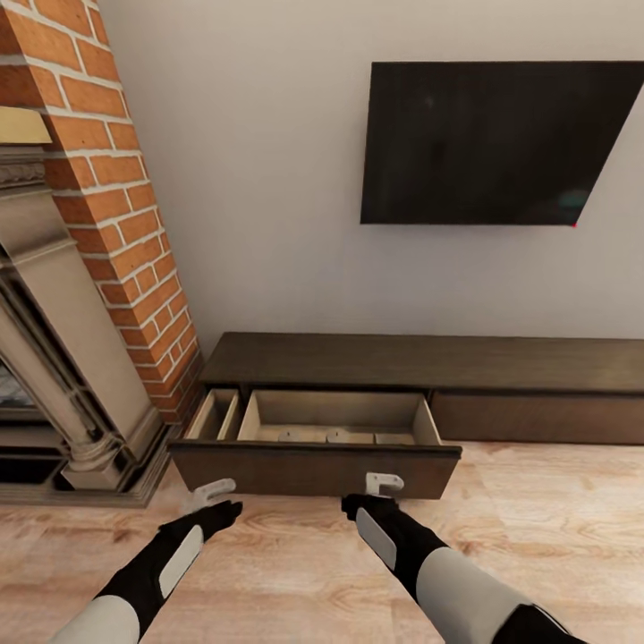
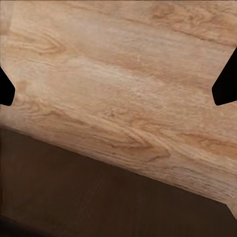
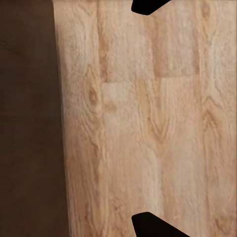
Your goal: Place each of the two pumpkins and all three candles from the living room inside a cabinet in the living room (use any cabinet), then make sure every cabinet is closed, and position the cauldron so it is next to a table in the living room.
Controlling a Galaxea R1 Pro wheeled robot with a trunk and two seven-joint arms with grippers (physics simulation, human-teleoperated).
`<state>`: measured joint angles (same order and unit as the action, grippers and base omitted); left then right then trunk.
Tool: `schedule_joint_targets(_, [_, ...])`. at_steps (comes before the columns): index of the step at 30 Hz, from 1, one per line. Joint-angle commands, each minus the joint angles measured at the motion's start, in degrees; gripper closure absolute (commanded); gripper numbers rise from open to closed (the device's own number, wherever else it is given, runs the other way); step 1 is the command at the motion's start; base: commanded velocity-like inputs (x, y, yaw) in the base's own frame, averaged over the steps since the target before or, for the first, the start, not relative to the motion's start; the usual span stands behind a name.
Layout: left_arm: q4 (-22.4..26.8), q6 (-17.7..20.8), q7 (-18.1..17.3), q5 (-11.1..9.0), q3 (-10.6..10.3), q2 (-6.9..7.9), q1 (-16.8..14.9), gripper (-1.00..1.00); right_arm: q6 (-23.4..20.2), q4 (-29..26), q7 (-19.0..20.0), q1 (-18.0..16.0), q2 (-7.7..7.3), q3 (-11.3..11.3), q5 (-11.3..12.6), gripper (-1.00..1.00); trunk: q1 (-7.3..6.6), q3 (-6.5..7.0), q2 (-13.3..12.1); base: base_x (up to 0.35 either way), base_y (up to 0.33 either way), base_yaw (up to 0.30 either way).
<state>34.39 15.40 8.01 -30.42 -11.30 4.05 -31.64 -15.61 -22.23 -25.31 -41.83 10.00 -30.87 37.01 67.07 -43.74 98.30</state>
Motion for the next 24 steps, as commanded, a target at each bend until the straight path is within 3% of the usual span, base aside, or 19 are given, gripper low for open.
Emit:
schedule_joint_targets(1, [-0.1, -0.8, 0.0, 0.0, -0.4, -0.05, 0.0, -1.00, 0.1, 0.0, 0.0, 0.0, 0.00, 0.0, 0.0, -1.00, 0.23, -0.18, 0.4, 0.000, 0.000, 0.000])
schedule_joint_targets(7, [-1.4, -5.6, 0.5, 1.5, -5.5, -0.32, 0.0, -1.00, 0.8, 0.2, 0.0, 0.0, 0.00, 0.0, -0.1, -1.00, 1.54, -1.26, 2.8, 0.000, 0.000, 0.000])
schedule_joint_targets(14, [-1.6, -10.0, 0.5, 1.7, -6.4, -0.67, 0.0, -1.00, 7.2, 3.4, 0.0, 0.0, 0.00, -1.2, -0.1, -1.00, 3.08, -2.52, 5.6, 0.000, 0.000, 0.000])
schedule_joint_targets(19, [-1.6, -10.5, 0.4, 1.7, -6.5, -1.07, 0.0, -1.00, 13.4, 6.2, 0.1, 0.0, 0.00, -6.3, -0.1, -1.00, 4.18, -3.42, 7.6, 0.000, 0.000, 0.000])
schedule_joint_targets(21, [-1.7, -10.7, 0.4, 1.7, -6.5, -2.06, 0.0, -1.00, 14.6, 6.5, 0.0, 0.0, 0.00, -8.5, 0.0, -1.00, 4.62, -3.77, 8.4, 0.000, 0.000, 0.000])
schedule_joint_targets(24, [-1.8, -11.9, 0.4, 1.8, -6.6, -2.84, 0.0, -1.00, 15.2, 6.6, 0.0, 0.1, 0.00, -9.6, 0.1, -1.00, 5.28, -4.31, 9.6, 0.000, 0.000, 0.000])
